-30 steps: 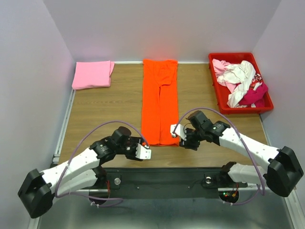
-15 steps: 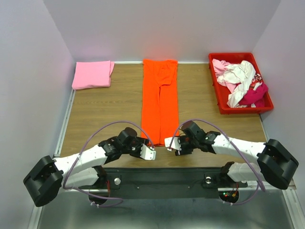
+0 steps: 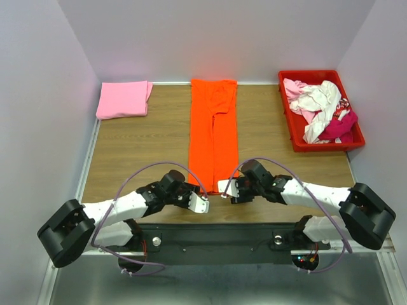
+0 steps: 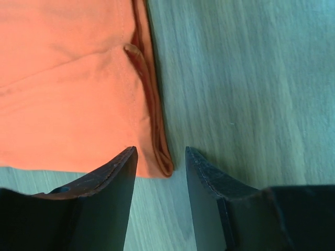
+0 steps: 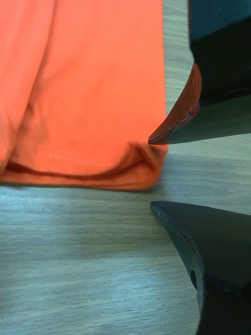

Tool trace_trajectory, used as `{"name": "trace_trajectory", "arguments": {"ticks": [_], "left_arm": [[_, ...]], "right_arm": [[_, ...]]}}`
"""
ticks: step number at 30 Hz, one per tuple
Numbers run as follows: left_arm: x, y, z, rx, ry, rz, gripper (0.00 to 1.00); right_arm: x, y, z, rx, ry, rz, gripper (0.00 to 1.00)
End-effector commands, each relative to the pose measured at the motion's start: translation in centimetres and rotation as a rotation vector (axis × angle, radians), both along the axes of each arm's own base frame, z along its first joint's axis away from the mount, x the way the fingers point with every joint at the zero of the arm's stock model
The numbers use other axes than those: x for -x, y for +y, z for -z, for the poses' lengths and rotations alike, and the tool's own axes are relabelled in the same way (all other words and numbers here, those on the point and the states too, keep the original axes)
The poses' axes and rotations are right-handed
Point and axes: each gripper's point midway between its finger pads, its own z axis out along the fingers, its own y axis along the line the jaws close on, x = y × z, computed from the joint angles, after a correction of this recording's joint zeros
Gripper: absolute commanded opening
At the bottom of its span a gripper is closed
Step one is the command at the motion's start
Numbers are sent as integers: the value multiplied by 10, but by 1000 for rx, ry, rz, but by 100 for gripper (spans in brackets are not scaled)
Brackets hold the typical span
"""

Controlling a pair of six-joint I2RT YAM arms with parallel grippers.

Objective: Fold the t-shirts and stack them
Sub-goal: Fold the tshirt

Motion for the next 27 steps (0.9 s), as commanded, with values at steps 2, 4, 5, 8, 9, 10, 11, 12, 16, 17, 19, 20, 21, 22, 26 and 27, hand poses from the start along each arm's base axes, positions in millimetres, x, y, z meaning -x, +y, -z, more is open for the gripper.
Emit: {"name": "trace_trajectory", "arguments": {"ticks": [2,4,5,8,9,10,11,12,16,17,19,20,21,22,26,27], "left_arm": [[-11,-2,-1,-13,14,-8,54],[-10,-2,0,-23,20,5,54],[-9,-2,1,-25,24,11,54],[-7,-3,2,-25,24,35,49],[-6,-3,3,-27,28,41,47],[-6,-3,2,-29,28,46,45],[-6,-4,2,-31,28,52,45],[-4,-4,3,-32,33,58,44],[-3,-4,7,-49,45,74,41],[-4,-5,8,-55,50,77,38],[-6,-6,10,-61,65,77,35],[-7,-7,10,-61,72,76,34],[-7,-7,10,-60,77,78,32],[-6,-8,12,-64,85,85,30],[-7,-8,14,-73,103,87,16],[-6,-9,13,-70,108,87,0]], "right_arm": [[-9,10,-29,-79,-61,25,54],[-9,9,-31,-74,-73,14,56],[-9,8,-32,-72,-80,9,57],[-6,11,-32,-79,-76,-24,62],[-4,12,-27,-68,-57,-28,62],[-3,15,-26,-73,-48,-39,62],[-1,15,-23,-69,-32,-46,62],[0,17,-21,-68,-26,-57,61],[6,18,-5,-43,23,-90,59],[6,17,1,-26,31,-93,58],[8,14,10,-1,43,-98,53],[7,13,13,8,42,-95,52],[6,11,15,14,38,-87,50],[6,10,17,20,41,-82,46],[5,5,26,45,44,-66,30],[6,4,25,45,44,-60,21]]}}
